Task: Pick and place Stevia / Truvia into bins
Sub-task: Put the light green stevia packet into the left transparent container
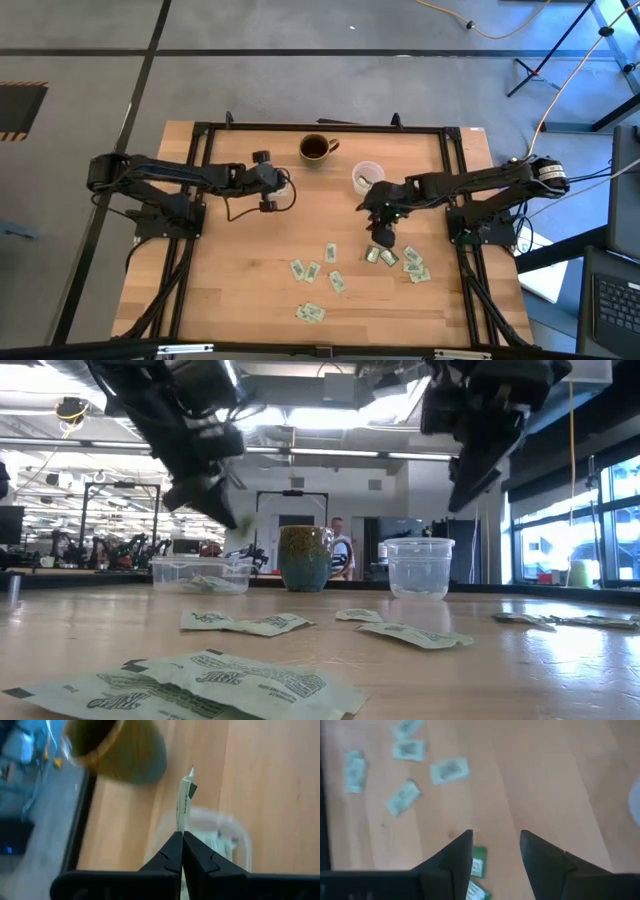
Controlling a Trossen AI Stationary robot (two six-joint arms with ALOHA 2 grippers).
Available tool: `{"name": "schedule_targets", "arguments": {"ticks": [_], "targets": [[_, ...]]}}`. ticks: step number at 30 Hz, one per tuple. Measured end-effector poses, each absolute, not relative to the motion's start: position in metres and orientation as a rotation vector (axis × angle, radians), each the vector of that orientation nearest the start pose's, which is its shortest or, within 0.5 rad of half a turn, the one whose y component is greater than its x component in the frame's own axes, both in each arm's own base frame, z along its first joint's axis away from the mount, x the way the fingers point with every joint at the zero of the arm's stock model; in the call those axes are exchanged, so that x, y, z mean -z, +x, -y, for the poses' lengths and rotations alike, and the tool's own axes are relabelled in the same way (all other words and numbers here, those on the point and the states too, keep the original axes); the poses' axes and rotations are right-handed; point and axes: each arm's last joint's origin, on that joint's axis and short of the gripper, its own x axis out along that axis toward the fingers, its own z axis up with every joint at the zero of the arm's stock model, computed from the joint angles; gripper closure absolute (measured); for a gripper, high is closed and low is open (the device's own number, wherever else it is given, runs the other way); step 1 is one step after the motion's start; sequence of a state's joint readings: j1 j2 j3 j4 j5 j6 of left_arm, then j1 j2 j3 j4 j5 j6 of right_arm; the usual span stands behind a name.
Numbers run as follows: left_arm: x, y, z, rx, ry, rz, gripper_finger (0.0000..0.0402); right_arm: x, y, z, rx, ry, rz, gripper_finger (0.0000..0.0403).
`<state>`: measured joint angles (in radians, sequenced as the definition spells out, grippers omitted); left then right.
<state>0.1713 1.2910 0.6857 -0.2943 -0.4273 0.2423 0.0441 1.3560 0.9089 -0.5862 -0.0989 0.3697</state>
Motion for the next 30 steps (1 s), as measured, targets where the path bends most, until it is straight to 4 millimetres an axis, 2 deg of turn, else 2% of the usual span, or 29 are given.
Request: {"name": "schedule_targets", "arguments": {"ticks": [6,12,15,24,30], "targets": [[-0.182,0.224,-0.055,-0.433,0.276,-1.123,0.0400,-0.221,0.250,-0.014,0.192,0.492,-1.149,0.0238],[-0.180,0.224,-0.056,-0.374,0.176,-1.123,0.0396,-0.211,0.234,-0.016,0.411,0.579,-1.328,0.0238],[-0.179,0.223,-0.057,-0.377,0.173,-1.134,0.0387,-0.206,0.230,-0.024,0.481,0.596,-1.395,0.0238],[-0.179,0.222,-0.056,-0.372,0.171,-1.140,0.0346,-0.188,0.231,-0.053,0.531,0.591,-1.495,0.0238],[-0.179,0.222,-0.056,-0.374,0.168,-1.138,0.0342,-0.173,0.230,-0.068,0.620,0.646,-1.575,0.0238]]}}
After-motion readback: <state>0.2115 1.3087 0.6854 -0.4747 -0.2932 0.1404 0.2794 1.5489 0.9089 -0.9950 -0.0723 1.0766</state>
